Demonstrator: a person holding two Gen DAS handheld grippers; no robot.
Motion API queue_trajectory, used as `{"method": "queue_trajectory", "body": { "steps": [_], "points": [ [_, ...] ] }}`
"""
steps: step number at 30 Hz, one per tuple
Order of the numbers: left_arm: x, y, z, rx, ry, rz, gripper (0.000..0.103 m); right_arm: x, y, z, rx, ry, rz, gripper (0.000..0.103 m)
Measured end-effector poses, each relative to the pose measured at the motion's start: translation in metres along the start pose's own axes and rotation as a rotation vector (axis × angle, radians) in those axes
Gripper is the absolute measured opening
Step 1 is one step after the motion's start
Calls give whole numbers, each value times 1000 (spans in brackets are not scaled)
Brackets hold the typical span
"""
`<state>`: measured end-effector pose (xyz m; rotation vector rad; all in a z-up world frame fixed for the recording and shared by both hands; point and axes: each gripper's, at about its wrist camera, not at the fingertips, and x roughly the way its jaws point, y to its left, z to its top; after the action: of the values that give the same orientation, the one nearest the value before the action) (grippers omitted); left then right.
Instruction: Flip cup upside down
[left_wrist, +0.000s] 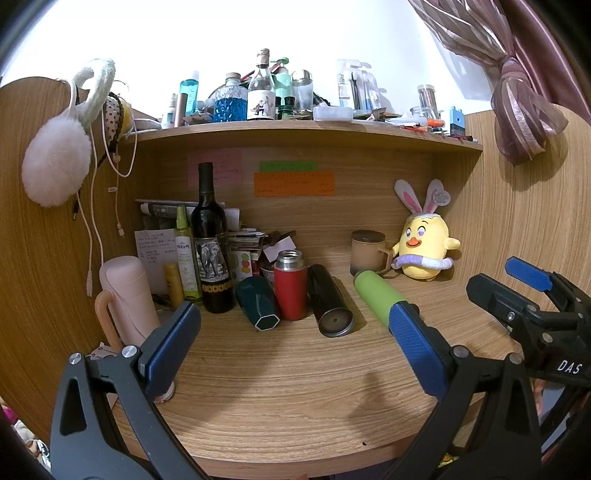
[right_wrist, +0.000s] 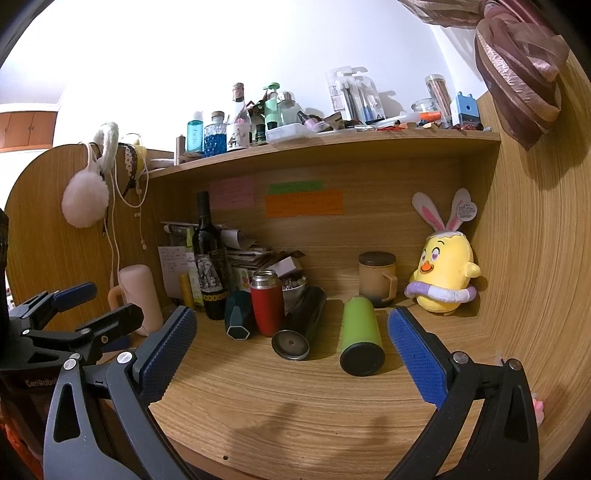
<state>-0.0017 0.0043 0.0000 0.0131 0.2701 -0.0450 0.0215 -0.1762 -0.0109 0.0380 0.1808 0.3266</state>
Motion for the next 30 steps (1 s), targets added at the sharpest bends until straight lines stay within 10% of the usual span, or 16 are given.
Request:
{"method": "queue_trajectory", "body": {
  "steps": [17, 30],
  "points": [
    [51, 12, -5, -14, 97, 13, 103, 41, -13, -7, 26, 52, 8, 103],
    [172, 54, -16, -117, 364, -25, 103, 114, -34, -34, 56, 193, 33, 103]
  ]
}}
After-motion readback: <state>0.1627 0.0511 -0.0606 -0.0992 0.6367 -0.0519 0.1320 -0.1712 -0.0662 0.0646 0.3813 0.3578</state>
